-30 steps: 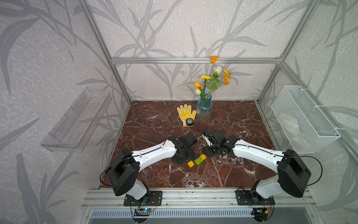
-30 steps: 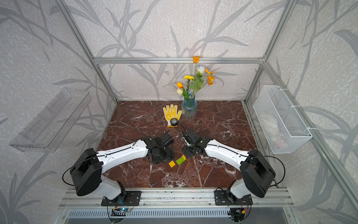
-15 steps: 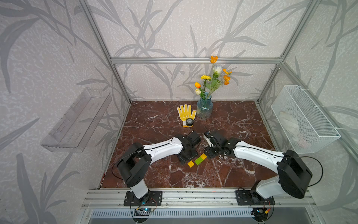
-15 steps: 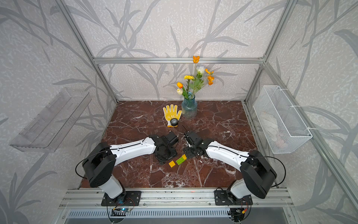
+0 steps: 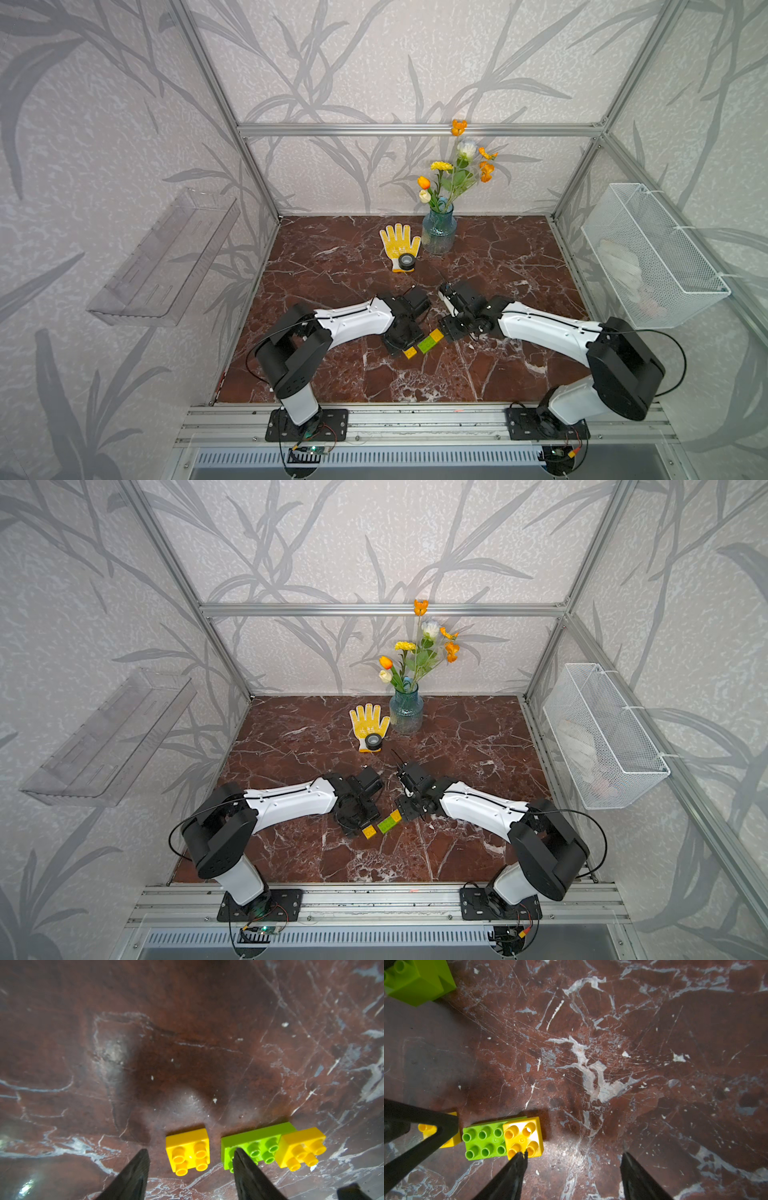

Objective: Assemble a carrot with lego
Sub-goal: Pick up the lego brick from the center of the board, then adjust the lego brick at the center of the board.

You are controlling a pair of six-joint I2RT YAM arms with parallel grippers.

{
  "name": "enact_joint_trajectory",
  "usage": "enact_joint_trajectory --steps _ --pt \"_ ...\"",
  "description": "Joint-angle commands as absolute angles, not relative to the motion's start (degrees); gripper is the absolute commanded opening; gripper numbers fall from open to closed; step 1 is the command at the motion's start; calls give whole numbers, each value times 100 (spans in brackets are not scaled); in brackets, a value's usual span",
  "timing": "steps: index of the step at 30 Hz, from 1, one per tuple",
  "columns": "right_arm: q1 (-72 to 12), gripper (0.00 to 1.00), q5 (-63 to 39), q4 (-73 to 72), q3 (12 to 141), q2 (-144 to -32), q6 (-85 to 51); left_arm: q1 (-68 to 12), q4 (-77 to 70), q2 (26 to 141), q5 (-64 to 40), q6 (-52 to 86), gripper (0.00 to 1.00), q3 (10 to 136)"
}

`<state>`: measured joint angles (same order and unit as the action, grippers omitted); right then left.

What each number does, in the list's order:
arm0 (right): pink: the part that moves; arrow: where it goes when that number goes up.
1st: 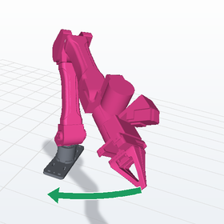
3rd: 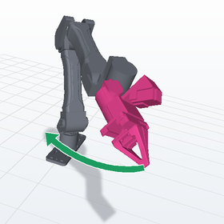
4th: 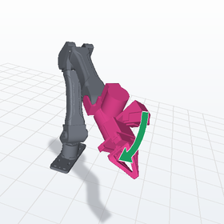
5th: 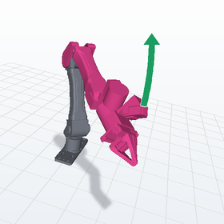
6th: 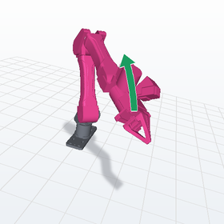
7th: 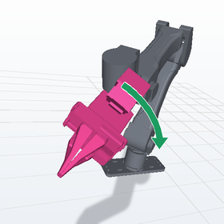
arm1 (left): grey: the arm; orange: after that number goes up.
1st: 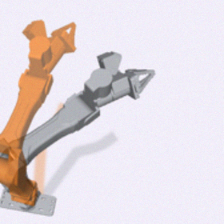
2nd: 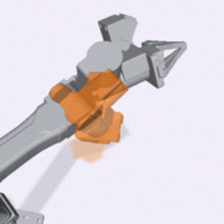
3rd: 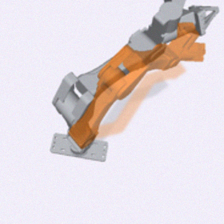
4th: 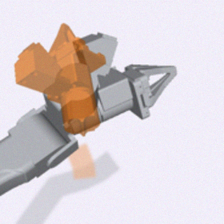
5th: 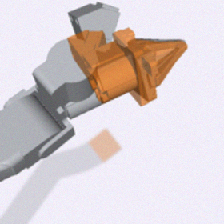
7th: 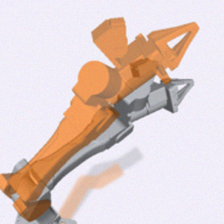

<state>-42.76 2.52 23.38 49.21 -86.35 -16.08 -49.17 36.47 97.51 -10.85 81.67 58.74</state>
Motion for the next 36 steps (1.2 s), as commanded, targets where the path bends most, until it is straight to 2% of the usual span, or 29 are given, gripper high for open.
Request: enact_joint_trajectory --steps 1,8,12,15,21,25,30,36 --pt "-4228 74 271 2339 4868 -8734 -1660 -4975 3632 9848 -1160 8244 61 5773" --pt "-4232 74 266 2338 4836 -8754 -1714 -4992 3630 9969 -1316 8184 49 5705" --pt "-4228 74 197 2429 4871 -8836 -1749 -4992 3637 9957 -1309 8178 46 5653" --pt "-4220 74 74 2554 4920 -8945 -1775 -4983 3687 9964 -1281 8071 40 5692" --pt "-4235 74 -57 2899 4835 -8979 -1852 -4915 4119 10057 -1140 7339 20 5944" --pt "-4255 74 -246 2825 4406 -8562 -2003 -4896 4684 10130 -763 6747 18 6321" --pt "-4362 74 -355 2838 4183 -8235 -2114 -4887 4677 10046 -751 6524 16 6493" --pt "-4933 74 -212 2578 4169 -8285 -2561 -4852 4772 9924 -659 6409 16 6639"
